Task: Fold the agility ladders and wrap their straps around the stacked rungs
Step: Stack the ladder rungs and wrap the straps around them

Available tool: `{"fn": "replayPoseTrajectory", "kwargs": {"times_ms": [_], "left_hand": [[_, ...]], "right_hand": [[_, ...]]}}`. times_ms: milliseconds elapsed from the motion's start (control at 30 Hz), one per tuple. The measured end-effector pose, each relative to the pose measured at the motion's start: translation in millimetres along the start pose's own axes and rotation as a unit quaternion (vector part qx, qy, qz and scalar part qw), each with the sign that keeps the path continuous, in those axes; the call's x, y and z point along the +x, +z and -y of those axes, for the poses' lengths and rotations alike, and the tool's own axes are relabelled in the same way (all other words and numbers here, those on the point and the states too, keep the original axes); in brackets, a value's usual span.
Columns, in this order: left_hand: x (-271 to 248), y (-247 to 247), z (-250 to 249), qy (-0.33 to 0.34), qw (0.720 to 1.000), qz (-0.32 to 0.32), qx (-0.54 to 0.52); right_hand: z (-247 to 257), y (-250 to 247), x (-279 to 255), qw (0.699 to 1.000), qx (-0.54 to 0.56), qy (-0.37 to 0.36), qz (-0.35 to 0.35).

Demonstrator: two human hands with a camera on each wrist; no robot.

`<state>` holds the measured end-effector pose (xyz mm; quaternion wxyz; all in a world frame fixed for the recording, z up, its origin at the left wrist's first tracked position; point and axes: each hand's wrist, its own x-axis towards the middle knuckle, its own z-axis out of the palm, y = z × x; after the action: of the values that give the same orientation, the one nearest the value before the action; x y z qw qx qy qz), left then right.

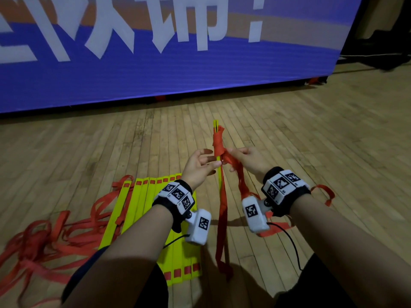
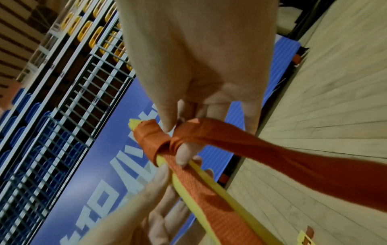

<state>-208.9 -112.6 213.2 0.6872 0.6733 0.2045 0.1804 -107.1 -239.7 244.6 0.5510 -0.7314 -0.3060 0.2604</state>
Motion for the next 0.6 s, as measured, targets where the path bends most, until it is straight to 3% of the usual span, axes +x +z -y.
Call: {"fn": "replayPoseTrajectory", "kwargs": {"times_ms": [200,467,600], "left_hand": [[-4.7,0.4,-1.4,-0.002,0.999,0.027,0.026],[-7.6,4.9,1.0,0.04,0.997,0.003,0.072],[-9.7,3.3,0.1,0.034,0.998,-0.004,0.061]], "right_hand": [[-5.9,-13.6,-1.0,0.997,0.012,0.026,0.077],[-8.3,3.5,-1.7,0.997,-0.054,-0.051,0.027],[-9.4,-3.2,-0.2,0.995,-0.064,-0.046,0.056]]}}
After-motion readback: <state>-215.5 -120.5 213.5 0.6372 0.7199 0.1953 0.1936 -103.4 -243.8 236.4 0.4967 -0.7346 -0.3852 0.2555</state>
